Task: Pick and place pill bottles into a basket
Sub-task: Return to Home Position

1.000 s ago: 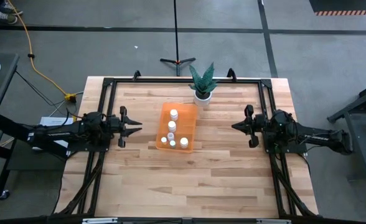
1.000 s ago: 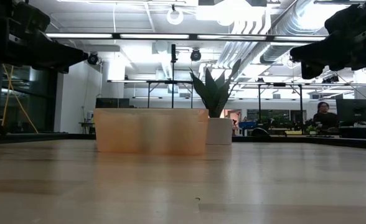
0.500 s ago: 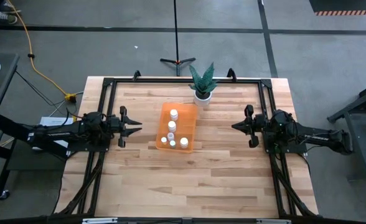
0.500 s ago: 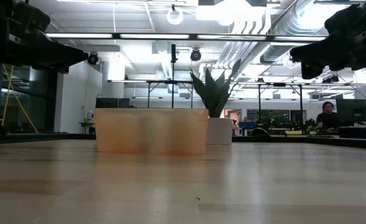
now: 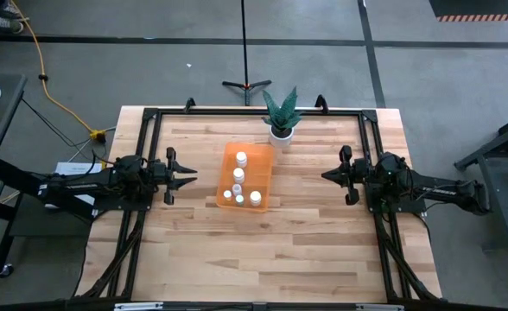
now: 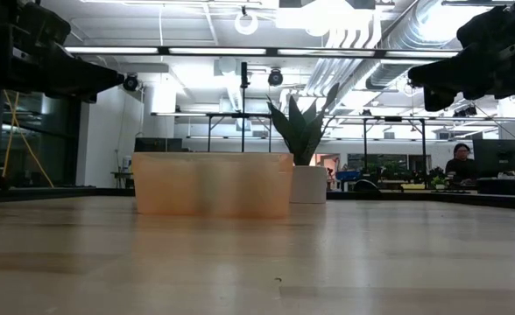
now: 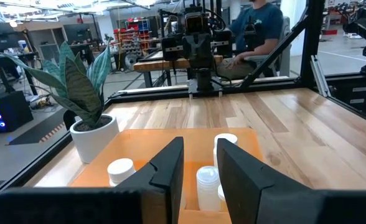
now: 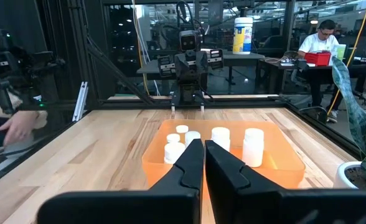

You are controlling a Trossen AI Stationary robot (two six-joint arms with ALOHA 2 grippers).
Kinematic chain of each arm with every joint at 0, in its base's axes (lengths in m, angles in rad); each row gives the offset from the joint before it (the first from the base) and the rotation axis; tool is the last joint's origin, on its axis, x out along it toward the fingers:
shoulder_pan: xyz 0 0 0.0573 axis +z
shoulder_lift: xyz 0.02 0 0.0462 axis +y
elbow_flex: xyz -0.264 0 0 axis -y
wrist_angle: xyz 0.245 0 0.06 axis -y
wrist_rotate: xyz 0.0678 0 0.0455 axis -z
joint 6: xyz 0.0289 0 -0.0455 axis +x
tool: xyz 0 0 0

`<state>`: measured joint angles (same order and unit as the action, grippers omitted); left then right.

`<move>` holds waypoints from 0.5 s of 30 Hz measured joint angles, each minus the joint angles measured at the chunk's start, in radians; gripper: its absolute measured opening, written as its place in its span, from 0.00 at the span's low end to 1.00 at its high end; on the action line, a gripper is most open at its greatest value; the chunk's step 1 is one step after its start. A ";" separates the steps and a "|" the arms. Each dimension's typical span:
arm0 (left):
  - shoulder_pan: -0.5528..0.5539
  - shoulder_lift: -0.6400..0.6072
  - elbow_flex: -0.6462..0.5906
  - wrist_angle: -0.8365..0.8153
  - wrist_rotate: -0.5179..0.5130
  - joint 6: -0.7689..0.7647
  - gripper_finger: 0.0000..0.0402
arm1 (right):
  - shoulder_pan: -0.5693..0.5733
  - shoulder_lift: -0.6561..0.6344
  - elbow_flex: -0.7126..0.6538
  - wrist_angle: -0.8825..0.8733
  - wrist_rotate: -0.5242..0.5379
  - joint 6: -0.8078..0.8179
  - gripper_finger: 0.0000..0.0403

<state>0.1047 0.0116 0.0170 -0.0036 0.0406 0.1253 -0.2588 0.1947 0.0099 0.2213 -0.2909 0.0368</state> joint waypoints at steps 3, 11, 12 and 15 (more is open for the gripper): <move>0.000 0.000 0.001 0.000 0.000 0.000 0.33 | 0.000 0.000 0.000 0.000 0.000 0.000 0.01; 0.000 0.000 0.001 0.000 0.000 0.000 0.33 | 0.000 0.000 0.000 0.000 0.000 0.000 0.00; 0.000 0.000 0.001 0.000 0.000 0.000 0.33 | 0.000 0.000 0.000 0.000 0.000 0.000 0.00; 0.000 0.000 0.001 0.000 0.000 0.000 0.33 | 0.000 0.000 0.000 0.000 0.000 0.000 0.00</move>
<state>0.1047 0.0116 0.0181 -0.0034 0.0402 0.1251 -0.2588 0.1947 0.0098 0.2212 -0.2909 0.0368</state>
